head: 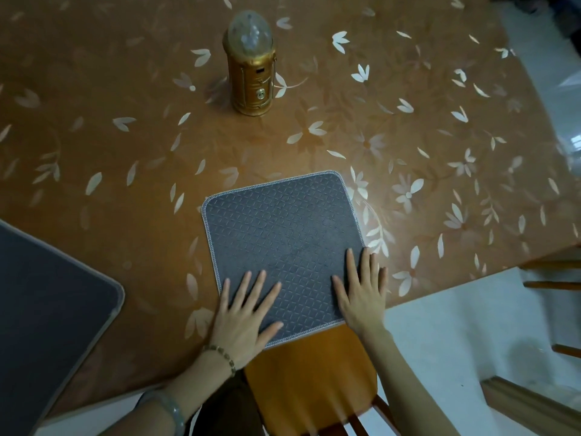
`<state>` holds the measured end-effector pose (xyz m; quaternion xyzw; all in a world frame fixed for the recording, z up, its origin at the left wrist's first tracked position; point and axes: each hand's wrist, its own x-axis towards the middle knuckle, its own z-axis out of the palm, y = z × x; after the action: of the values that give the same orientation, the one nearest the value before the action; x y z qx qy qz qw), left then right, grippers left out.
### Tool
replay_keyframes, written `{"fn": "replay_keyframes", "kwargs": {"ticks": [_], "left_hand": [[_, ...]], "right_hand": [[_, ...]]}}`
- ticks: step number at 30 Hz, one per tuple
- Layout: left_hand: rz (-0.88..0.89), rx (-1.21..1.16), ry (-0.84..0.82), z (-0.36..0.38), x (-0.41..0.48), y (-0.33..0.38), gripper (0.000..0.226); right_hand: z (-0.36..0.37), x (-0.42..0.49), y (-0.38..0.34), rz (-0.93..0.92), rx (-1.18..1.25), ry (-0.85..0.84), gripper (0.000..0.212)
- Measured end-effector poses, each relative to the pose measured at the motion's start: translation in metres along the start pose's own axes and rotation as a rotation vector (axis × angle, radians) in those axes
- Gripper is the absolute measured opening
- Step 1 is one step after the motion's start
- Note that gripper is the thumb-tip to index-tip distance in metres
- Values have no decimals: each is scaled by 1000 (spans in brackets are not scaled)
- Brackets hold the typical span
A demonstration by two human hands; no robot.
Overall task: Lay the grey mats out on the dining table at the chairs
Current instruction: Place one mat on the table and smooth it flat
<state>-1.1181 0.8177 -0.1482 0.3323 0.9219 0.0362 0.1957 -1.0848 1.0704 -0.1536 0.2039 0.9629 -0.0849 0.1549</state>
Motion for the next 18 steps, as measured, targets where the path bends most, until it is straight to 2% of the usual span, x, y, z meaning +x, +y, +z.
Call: {"fn": "replay_keyframes", "kwargs": {"ticks": [7,11,14,18], "left_hand": [[-20,23,-17,3,0,1,69],[42,17,16,-1,-7,12,67],[48,17,1,5,-16,13,64],[39,-14,-28,9,-18,6,64]], "right_hand": [[0,-2,-5,19,-76,9,66],[7,-36,-45,-37,-23,63,65],[27,-67,-76,-147,-34,14,60],[33,-74,-84,-142,-56,-40,58]]}}
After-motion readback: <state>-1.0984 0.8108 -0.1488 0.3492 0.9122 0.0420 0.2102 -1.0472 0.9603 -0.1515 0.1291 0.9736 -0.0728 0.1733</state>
